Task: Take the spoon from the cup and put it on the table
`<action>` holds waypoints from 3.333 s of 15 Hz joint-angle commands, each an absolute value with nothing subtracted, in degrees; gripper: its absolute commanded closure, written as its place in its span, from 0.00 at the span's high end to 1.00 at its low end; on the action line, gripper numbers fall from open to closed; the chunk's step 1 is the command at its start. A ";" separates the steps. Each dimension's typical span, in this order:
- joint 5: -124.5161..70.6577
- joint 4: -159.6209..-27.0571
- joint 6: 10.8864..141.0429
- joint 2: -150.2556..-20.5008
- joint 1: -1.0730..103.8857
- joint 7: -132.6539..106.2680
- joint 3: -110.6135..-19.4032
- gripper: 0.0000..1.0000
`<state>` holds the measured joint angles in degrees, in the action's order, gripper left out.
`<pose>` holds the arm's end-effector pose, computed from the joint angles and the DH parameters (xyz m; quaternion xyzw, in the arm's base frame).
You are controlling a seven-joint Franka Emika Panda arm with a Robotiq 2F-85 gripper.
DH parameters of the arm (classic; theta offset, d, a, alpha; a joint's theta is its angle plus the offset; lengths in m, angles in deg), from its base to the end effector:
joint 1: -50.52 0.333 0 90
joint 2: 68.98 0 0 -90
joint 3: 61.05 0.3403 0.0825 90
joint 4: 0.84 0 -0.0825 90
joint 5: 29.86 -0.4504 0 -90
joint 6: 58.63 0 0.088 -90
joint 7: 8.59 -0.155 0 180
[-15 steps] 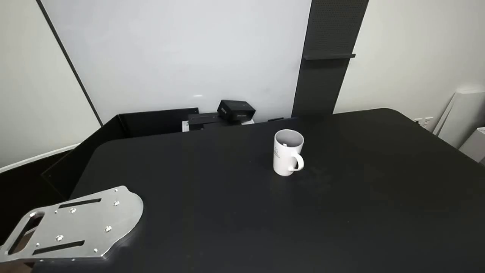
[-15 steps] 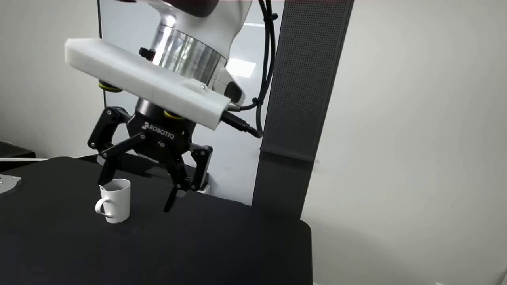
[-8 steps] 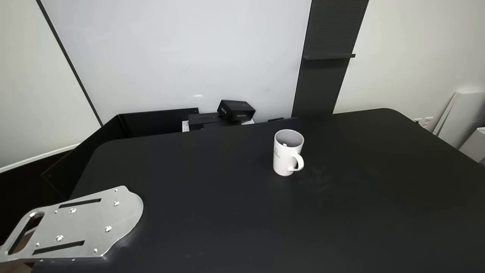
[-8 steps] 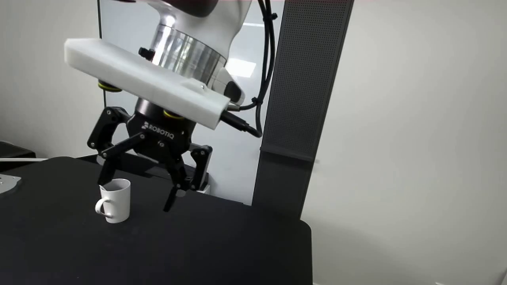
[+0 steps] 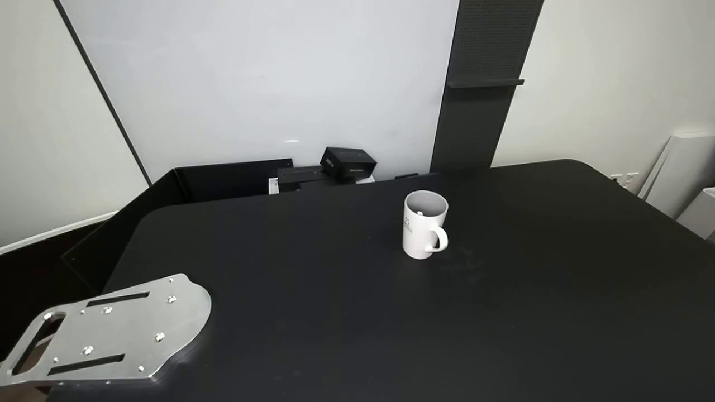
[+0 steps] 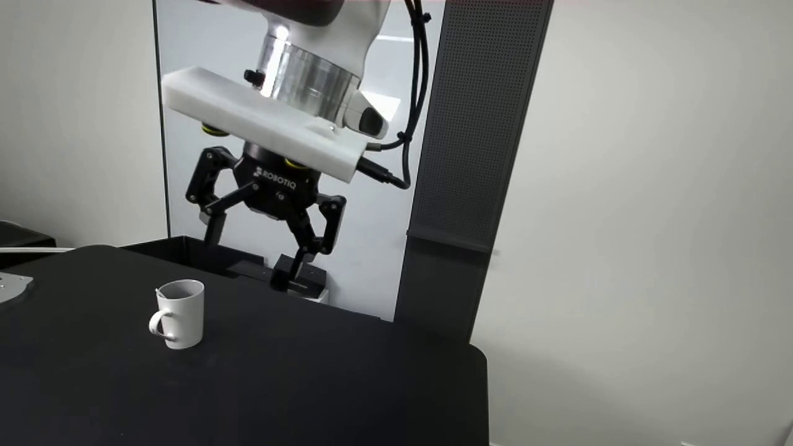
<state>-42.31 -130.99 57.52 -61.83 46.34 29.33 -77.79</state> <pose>0.5053 -0.1690 0.3404 -0.9871 -0.0954 0.0000 0.1284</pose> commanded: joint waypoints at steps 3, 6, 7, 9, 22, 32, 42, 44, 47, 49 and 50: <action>-49.39 -115.95 59.37 -74.38 45.18 29.80 -74.13 1.00; -50.02 -109.18 60.61 -79.83 44.94 28.75 -70.93 1.00; -49.60 -107.21 61.18 -81.43 45.03 28.55 -69.68 1.00; -48.78 -104.14 62.61 -83.80 45.30 28.32 -67.17 1.00; -44.37 -104.43 67.00 -85.00 49.91 29.27 -55.46 1.00; -39.08 -111.52 73.42 -82.68 52.91 30.50 -52.16 1.00; -37.32 -113.10 74.51 -84.00 54.09 29.94 -51.07 1.00; -37.31 -113.20 74.51 -83.77 54.10 29.94 -51.09 1.00; -37.31 -113.25 74.51 -83.70 54.10 29.94 -51.09 1.00; -37.31 -113.26 74.51 -83.70 54.10 29.94 -51.09 1.00; -35.76 -112.67 74.75 -84.39 54.57 29.18 -51.41 1.00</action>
